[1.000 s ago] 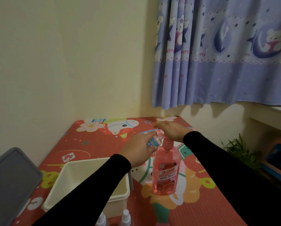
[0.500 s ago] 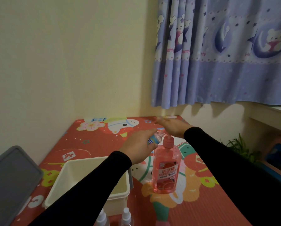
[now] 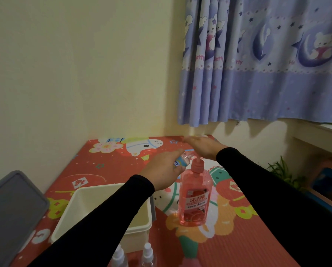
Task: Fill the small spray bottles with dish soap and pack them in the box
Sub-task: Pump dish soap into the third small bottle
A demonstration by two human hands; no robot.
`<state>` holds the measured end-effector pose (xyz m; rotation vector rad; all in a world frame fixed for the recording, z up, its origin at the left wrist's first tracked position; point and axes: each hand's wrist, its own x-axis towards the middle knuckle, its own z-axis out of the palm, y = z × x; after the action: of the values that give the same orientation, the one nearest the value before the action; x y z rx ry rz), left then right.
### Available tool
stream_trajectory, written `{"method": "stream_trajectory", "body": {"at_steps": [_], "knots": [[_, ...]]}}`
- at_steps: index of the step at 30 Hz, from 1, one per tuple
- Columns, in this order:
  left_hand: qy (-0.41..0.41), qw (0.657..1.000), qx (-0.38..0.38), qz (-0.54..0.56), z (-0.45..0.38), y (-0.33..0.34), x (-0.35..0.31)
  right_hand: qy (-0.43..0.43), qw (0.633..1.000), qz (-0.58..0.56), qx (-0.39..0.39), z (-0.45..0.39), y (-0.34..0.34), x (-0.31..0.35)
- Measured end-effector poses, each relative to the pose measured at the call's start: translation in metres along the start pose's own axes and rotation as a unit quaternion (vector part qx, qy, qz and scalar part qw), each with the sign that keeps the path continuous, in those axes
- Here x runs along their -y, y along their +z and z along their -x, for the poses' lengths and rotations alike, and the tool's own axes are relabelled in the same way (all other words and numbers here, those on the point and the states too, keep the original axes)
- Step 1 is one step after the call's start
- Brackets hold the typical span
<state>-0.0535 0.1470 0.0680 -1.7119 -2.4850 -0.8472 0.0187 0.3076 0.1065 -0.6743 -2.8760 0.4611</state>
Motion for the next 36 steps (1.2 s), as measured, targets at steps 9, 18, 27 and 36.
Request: {"method": "stream_trajectory", "body": {"at_steps": [9, 18, 27, 36], "knots": [[-0.007, 0.999, 0.026, -0.031, 0.006, 0.008, 0.000, 0.053, 0.998, -0.019, 0.013, 0.005, 0.018, 0.000], [-0.002, 1.000, 0.011, -0.023, 0.001, 0.004, 0.001, 0.012, 1.000, -0.015, -0.011, -0.004, 0.008, -0.003], [-0.012, 0.998, 0.032, -0.043, 0.003, 0.007, -0.001, 0.025, 0.999, -0.043, 0.010, -0.001, 0.017, -0.005], [-0.013, 0.999, 0.028, -0.037, 0.003, 0.006, 0.000, 0.018, 0.998, -0.063, 0.001, -0.005, 0.016, -0.007]]}}
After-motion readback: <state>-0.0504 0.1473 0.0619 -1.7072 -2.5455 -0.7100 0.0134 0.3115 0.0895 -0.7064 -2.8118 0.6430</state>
